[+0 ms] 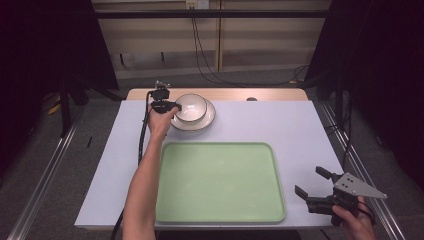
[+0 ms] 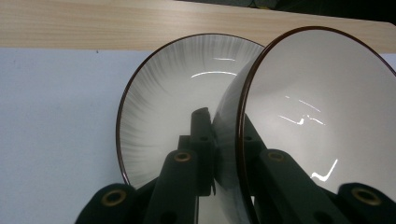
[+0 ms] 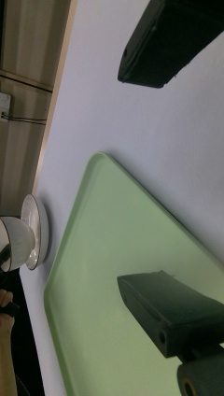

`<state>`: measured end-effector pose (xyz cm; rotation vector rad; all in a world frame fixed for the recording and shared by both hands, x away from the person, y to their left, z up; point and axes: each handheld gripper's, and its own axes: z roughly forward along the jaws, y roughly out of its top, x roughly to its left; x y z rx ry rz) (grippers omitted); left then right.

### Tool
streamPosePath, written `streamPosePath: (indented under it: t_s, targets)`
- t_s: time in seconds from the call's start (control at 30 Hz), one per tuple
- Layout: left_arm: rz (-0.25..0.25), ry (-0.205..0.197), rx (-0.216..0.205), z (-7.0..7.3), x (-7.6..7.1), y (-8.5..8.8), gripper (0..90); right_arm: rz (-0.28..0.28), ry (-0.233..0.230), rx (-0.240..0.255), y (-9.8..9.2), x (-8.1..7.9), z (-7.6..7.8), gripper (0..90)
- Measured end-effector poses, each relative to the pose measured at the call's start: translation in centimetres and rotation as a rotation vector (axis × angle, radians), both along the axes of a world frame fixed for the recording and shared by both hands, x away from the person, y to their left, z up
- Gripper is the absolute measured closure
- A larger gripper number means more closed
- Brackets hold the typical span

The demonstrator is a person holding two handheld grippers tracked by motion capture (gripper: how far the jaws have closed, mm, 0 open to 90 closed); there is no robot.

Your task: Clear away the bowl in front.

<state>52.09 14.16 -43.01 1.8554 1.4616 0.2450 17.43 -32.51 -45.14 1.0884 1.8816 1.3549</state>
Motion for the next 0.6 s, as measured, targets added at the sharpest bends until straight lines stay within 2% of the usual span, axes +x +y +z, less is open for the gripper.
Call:
streamPosePath:
  t_s: [0.13, 0.23, 0.6]
  targets:
    - [-0.011, 0.000, 0.007, 0.3, -0.2, 0.2, 82.3, -0.002, -0.003, -0.001, 0.0, 0.0, 0.0, 3.2]
    - [-0.007, -0.003, -0.010, 0.4, -0.2, 0.1, 82.3, 0.003, -0.004, -0.002, 0.0, 0.0, 0.0, 3.2]
    - [-0.051, -0.017, -0.013, 1.5, -0.8, -0.1, 82.3, -0.004, -0.009, 0.001, 0.0, 0.0, 0.0, 3.1]
